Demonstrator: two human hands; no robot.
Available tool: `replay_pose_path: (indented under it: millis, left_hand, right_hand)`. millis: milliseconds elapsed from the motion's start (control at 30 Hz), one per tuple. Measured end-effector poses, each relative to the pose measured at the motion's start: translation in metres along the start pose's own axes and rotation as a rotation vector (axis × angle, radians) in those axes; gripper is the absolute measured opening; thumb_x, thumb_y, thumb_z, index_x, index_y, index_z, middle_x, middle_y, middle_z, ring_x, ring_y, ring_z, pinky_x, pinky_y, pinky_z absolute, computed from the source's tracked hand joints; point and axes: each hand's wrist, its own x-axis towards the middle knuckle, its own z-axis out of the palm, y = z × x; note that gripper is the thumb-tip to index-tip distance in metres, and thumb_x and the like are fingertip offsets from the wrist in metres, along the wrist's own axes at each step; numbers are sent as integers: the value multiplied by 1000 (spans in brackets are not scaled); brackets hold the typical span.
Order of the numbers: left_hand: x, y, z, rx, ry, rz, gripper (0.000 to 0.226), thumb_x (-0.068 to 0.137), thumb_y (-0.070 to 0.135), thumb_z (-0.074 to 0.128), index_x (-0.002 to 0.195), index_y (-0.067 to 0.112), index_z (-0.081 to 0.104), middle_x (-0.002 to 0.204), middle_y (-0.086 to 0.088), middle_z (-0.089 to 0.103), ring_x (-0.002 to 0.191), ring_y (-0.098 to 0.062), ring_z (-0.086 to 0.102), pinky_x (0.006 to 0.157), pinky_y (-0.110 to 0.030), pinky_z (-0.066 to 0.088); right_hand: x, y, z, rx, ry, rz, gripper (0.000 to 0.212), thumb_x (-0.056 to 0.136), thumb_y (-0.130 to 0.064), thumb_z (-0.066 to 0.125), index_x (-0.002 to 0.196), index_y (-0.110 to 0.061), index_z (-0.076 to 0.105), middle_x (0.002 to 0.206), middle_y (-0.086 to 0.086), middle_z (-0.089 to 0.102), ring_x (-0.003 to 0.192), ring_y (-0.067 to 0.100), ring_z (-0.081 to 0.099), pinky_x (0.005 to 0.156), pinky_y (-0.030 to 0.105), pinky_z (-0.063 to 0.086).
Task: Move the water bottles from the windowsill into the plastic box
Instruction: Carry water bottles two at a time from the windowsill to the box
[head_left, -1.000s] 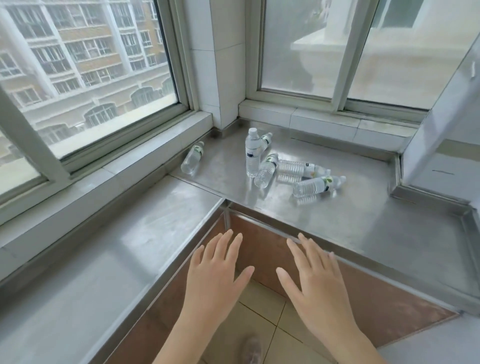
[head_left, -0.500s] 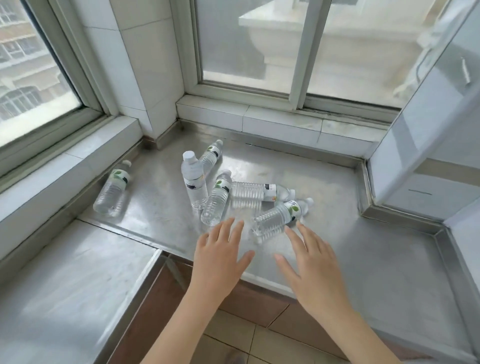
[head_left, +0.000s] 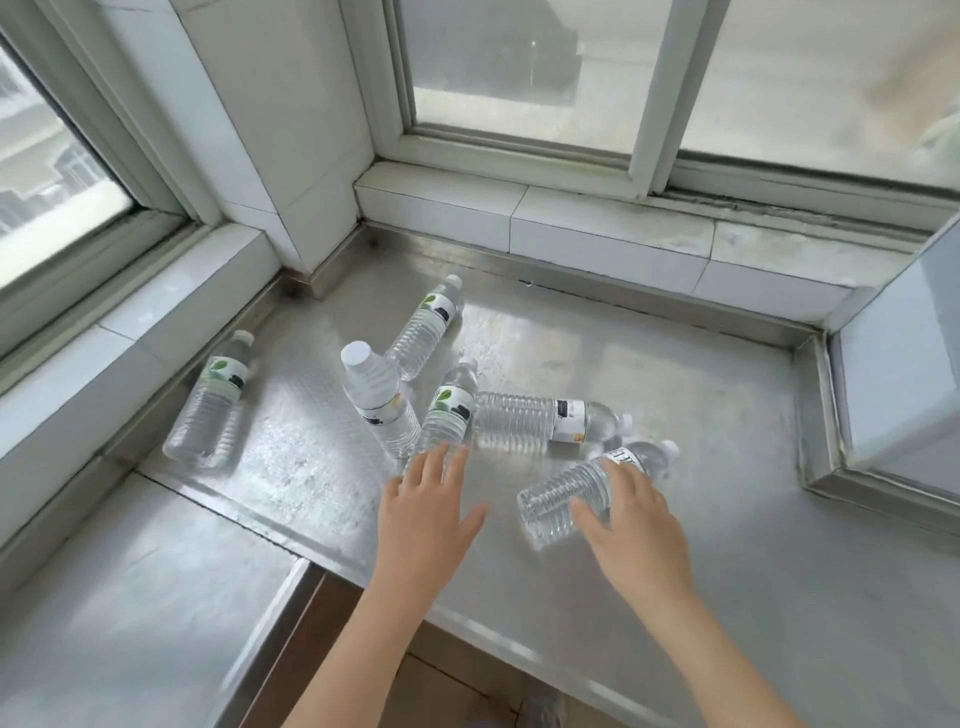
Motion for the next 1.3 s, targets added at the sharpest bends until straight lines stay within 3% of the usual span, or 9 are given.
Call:
replay_pose_path:
  millis: [133,333,500,600,667,767,900,1033,1300]
  left_hand:
    - [33,-12,17,-20,-126,-67,71,96,55,43,154,22,19,159,-3,28,141,-25,34,107,-38,39]
    - [64,-11,40,104,-256,-68,71,98,53,38,154,15,17,162,-20,16,137,-36,38,105,-41,43]
    - [64,-24,48,-84,-112,130,42,82,33,68,120,14,67,115,-10,71,89,-34,66,65,-41,55]
    - [71,-31,51,-341,-47,118,51,85,15,67,134,16,57,128,0,65,113,-28,60,80,-42,55]
    - [78,-31,52,-496,-93,-41,61,94,16,58,150,16,34,156,-4,33,138,-28,35,106,-42,41]
    - [86,-27,52,-596,-152,-182,68,99,25,52,156,15,17,164,-6,13,146,-28,21,113,-37,26]
    - [85,-23,52,-705,-114,-249,70,97,22,58,154,9,20,162,-9,18,146,-28,21,111,-32,24]
    - [87,-20,61,-791,-151,-336,88,86,22,73,154,7,20,157,-15,28,143,-32,26,113,-38,25]
    - [89,-20,62,-917,-181,-457,100,73,19,80,155,24,22,133,-3,58,119,-27,57,92,-39,44]
  right_hand:
    - [12,-7,15,7,-33,0,60,90,-54,42,141,-24,33,150,-3,33,132,22,38,100,38,40]
    - [17,-23,38,-21,-83,14,55,93,-52,40,142,-27,36,156,-7,23,142,16,21,108,36,33]
    - [18,-29,52,-58,5,50,56,86,-57,32,122,-24,60,140,-8,50,130,21,40,97,39,43]
    - [17,-26,58,-26,115,90,33,86,-44,54,105,-20,67,122,-6,62,115,25,51,86,39,48]
    - [16,-28,59,51,196,146,20,84,-34,65,98,-20,67,109,-8,63,104,24,51,78,33,45]
    - [15,-32,66,251,325,319,28,79,-28,72,104,-21,62,108,-6,52,101,24,50,77,30,41]
    - [18,-24,87,725,419,701,65,66,-23,84,122,-14,50,125,5,48,111,21,51,96,39,45]
    - [24,-30,88,1281,303,931,47,71,-13,81,112,-13,58,105,10,69,86,25,70,58,36,57]
    - [42,-42,86,1263,245,1021,53,62,-17,85,107,-11,58,104,12,70,85,29,70,55,36,55]
